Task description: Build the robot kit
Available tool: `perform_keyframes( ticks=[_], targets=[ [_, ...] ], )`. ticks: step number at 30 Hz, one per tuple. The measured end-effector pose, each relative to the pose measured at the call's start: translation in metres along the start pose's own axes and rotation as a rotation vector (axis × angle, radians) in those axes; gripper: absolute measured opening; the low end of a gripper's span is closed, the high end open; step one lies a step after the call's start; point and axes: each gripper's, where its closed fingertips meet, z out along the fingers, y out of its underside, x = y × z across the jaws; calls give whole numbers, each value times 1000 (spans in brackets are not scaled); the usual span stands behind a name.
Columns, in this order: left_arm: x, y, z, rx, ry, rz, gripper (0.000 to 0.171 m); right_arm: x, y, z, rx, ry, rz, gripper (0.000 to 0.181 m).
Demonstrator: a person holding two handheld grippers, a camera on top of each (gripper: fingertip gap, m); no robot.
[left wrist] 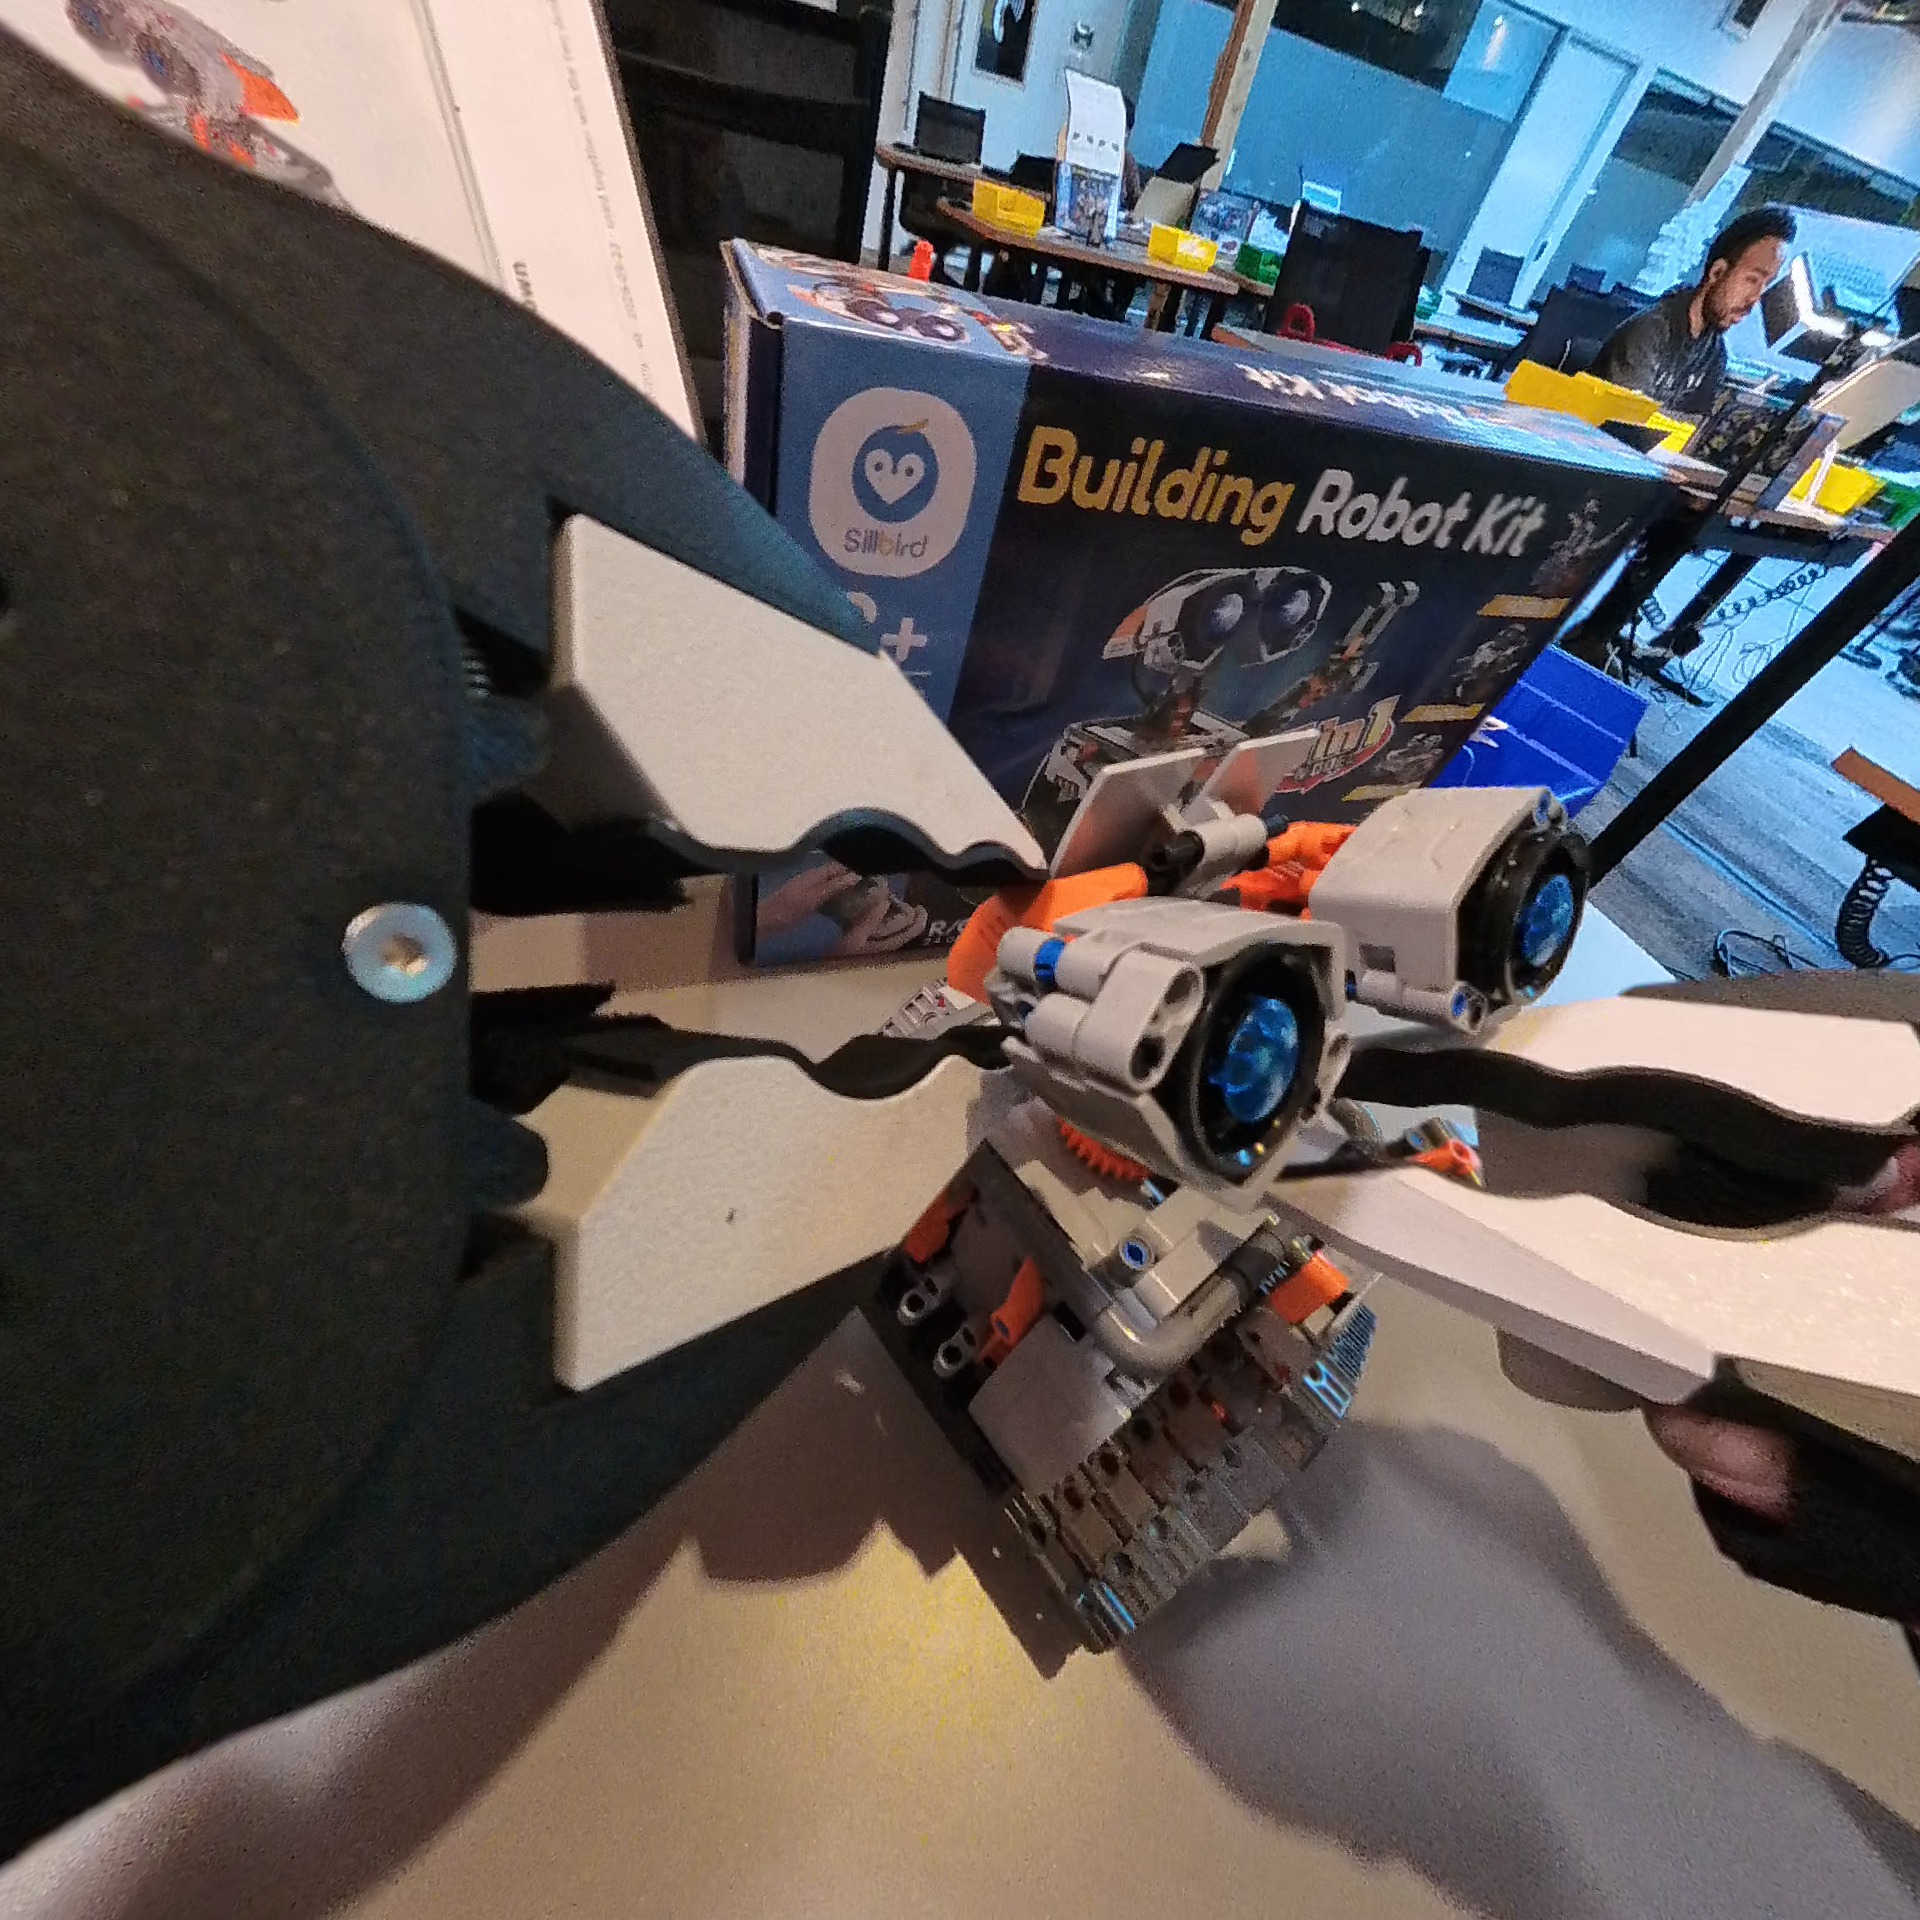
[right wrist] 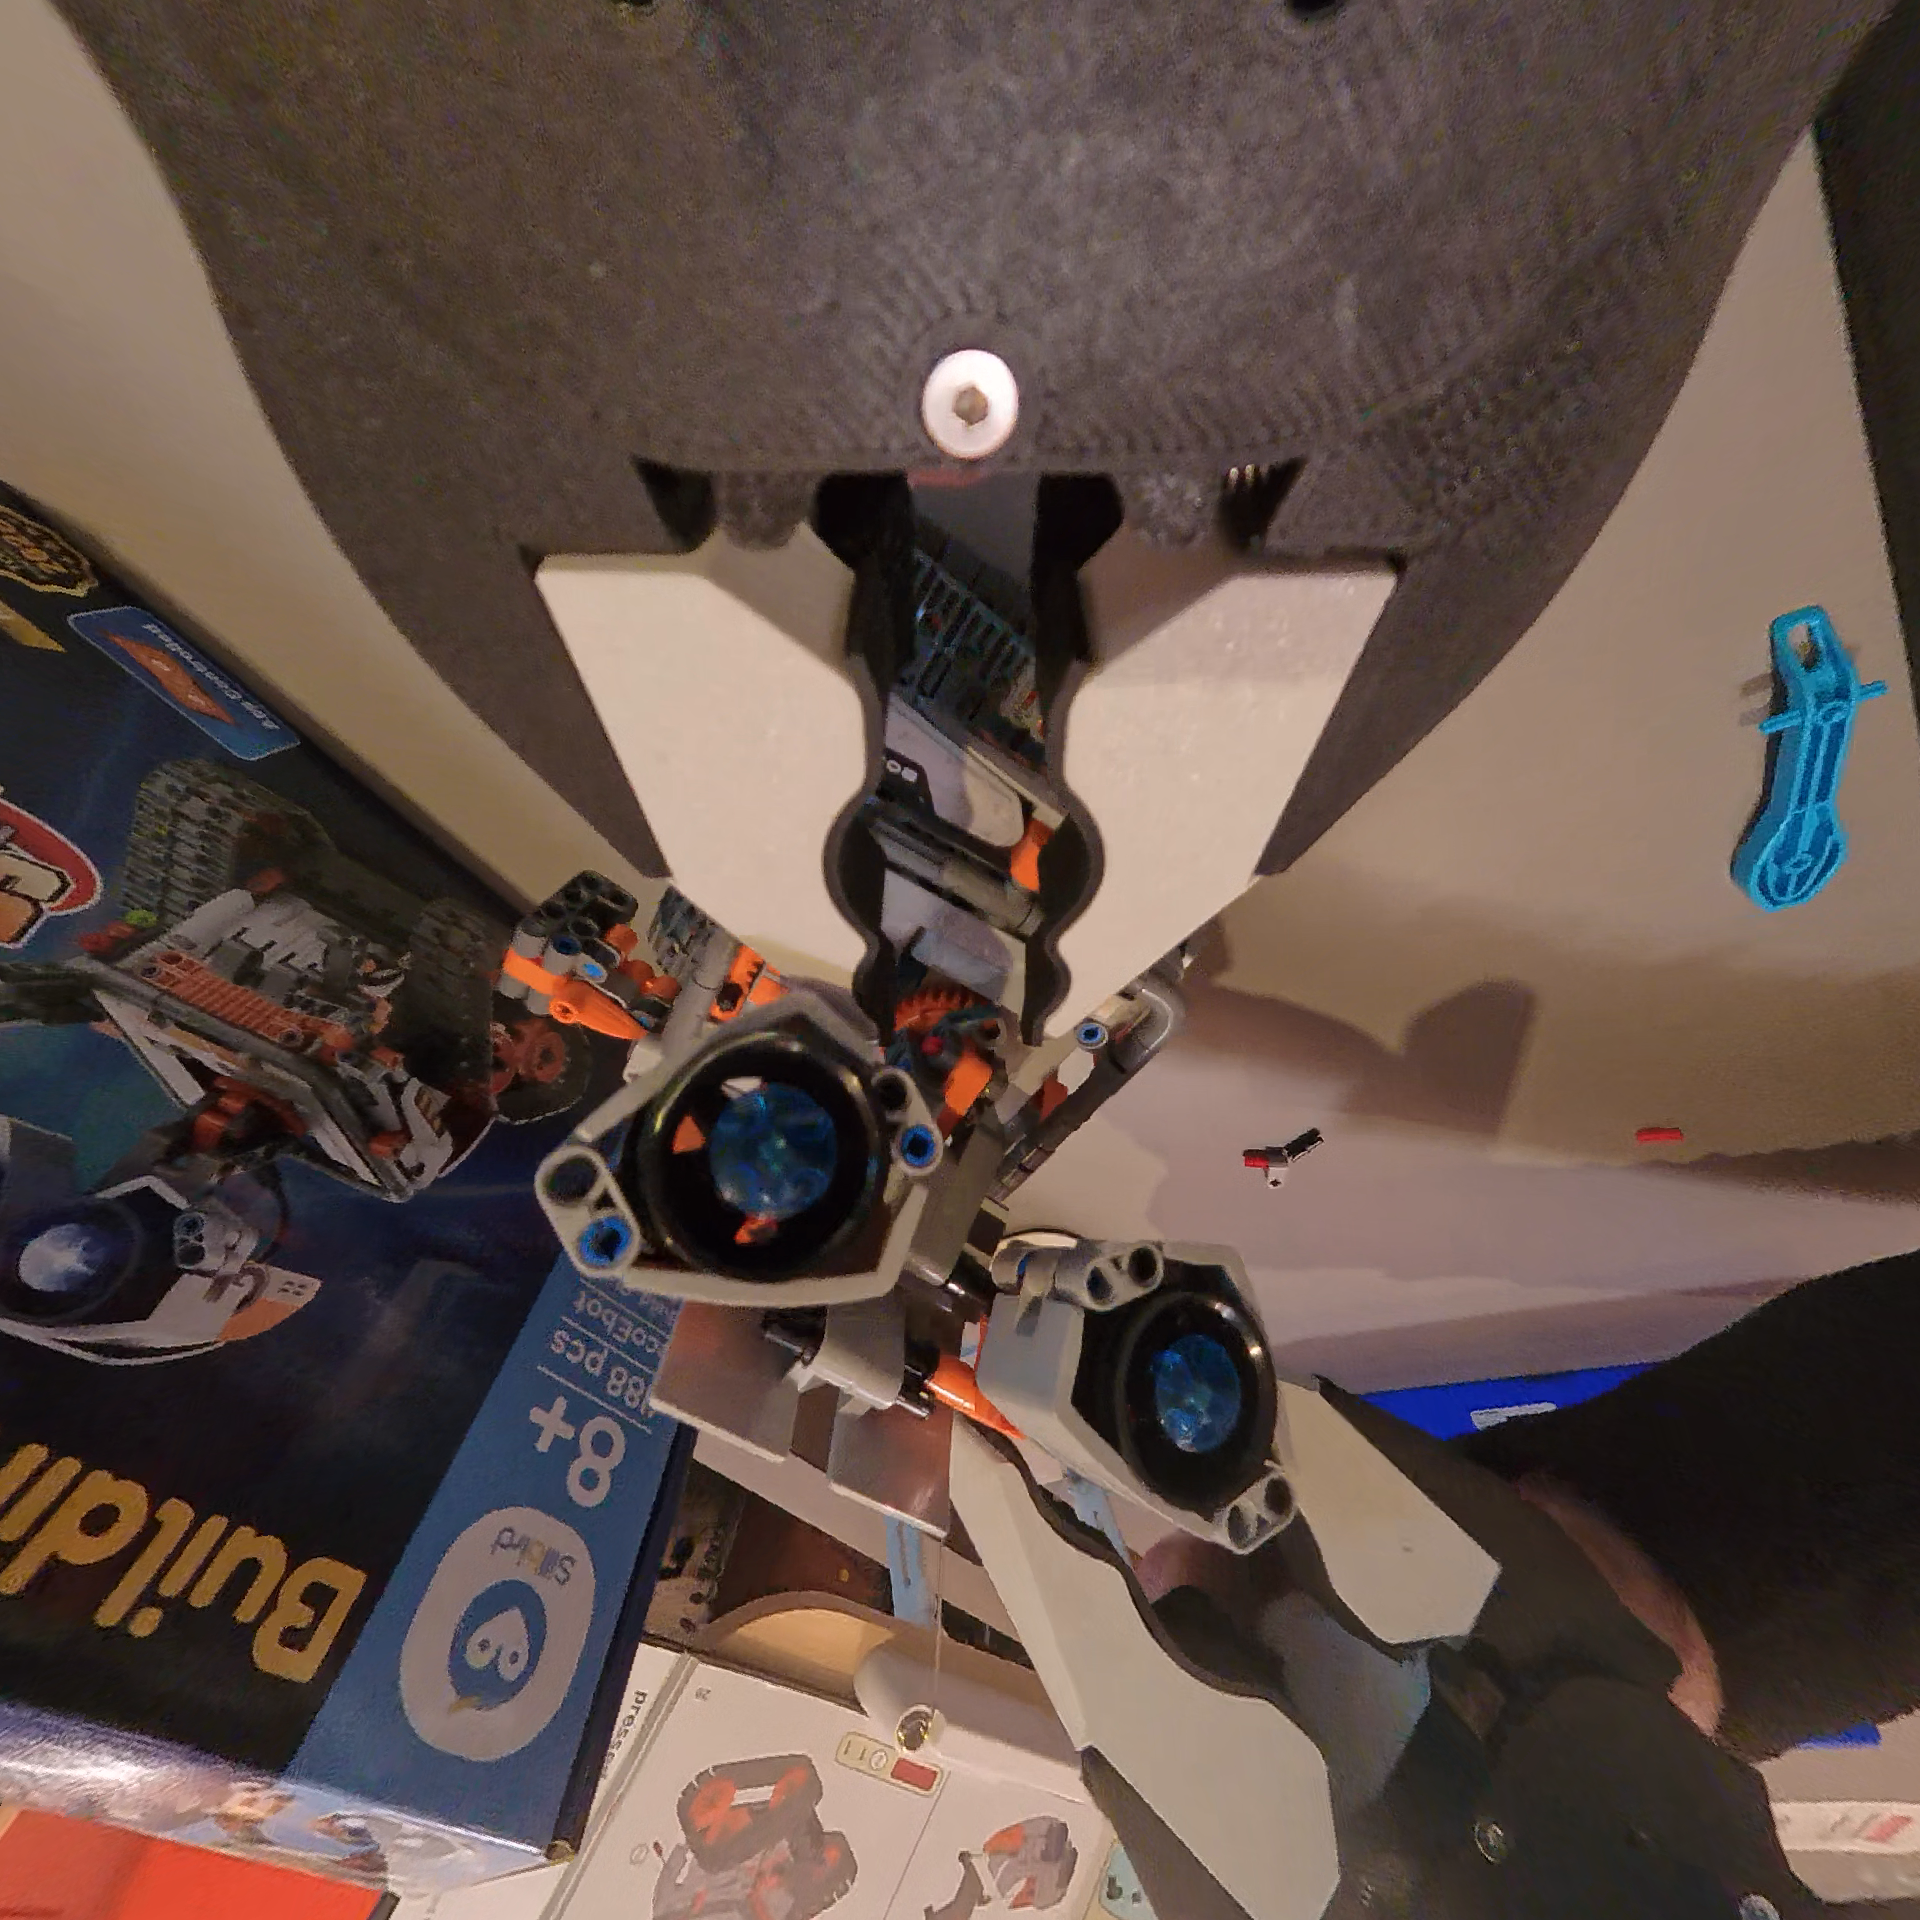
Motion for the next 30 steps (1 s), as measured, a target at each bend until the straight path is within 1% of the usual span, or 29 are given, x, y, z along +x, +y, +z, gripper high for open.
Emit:
perform_keyframes(
  ticks=[9, 11, 17, 21, 22, 24, 28, 30],
  targets=[
    [0, 1, 0, -19, 5, 45, 24, 1, 3, 13, -67, 104, -3, 27],
    [0, 1, 0, -19, 11, 34, 24, 4, 3, 13, -75, 128, -1, 20],
    [0, -1, 1, 7, 18, 17, 25, 4, 4, 12, -96, 141, 9, 14],
    [0, -1, 2, 12, 17, 22, 24, 4, 4, 11, -145, 172, -20, 14],
    [0, -2, 2, 20, 15, 22, 24, 2, 4, 10, -153, 164, -11, 17],
    [0, -2, 2, 30, 12, 30, 24, -6, 3, 6, -166, 129, -3, 22],
    [0, -1, 1, 9, 6, 79, 24, -13, 2, -13, -198, 144, -62, 19],
    [1, -4, 2, 12, 1, 99, 24, -12, -13, -31, -146, 172, -115, 18]
  ],
)
